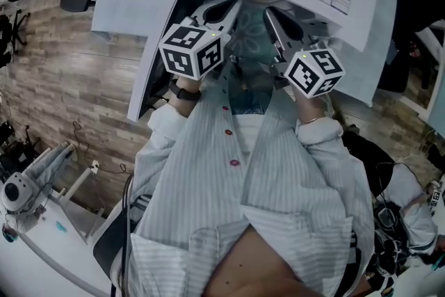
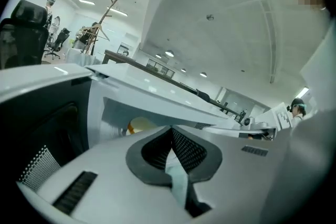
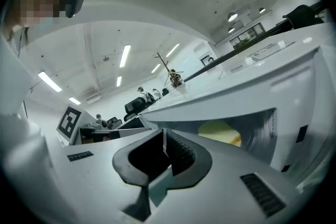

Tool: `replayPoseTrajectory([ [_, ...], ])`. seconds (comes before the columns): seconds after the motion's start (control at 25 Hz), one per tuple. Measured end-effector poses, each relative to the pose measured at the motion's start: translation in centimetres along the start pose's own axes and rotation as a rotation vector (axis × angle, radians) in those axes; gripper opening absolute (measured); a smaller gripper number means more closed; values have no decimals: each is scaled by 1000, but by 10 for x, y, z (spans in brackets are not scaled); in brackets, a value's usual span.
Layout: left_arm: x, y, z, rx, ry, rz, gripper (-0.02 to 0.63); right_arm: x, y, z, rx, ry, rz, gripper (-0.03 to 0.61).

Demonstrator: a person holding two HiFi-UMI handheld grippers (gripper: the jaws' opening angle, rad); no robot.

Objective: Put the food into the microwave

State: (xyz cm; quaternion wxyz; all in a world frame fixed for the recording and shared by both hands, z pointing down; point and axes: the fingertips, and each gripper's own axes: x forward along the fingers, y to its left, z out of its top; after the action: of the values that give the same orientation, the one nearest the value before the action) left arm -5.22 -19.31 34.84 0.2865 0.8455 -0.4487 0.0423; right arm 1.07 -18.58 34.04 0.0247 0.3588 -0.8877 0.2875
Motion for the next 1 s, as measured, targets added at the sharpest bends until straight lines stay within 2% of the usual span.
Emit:
replayPoseTrajectory([
  [0.24,-9,-29,13,-3,-17,-80,9,-12,18,25,-16,-28,79,34],
  [0.44,-11,-43,18,7,-18,-125,9,-24,27,40,-37,-51,102,32],
  [1.0,-16,-47,18,-16,-48,-119,9,-30,31,43,-49,-58,123,32],
])
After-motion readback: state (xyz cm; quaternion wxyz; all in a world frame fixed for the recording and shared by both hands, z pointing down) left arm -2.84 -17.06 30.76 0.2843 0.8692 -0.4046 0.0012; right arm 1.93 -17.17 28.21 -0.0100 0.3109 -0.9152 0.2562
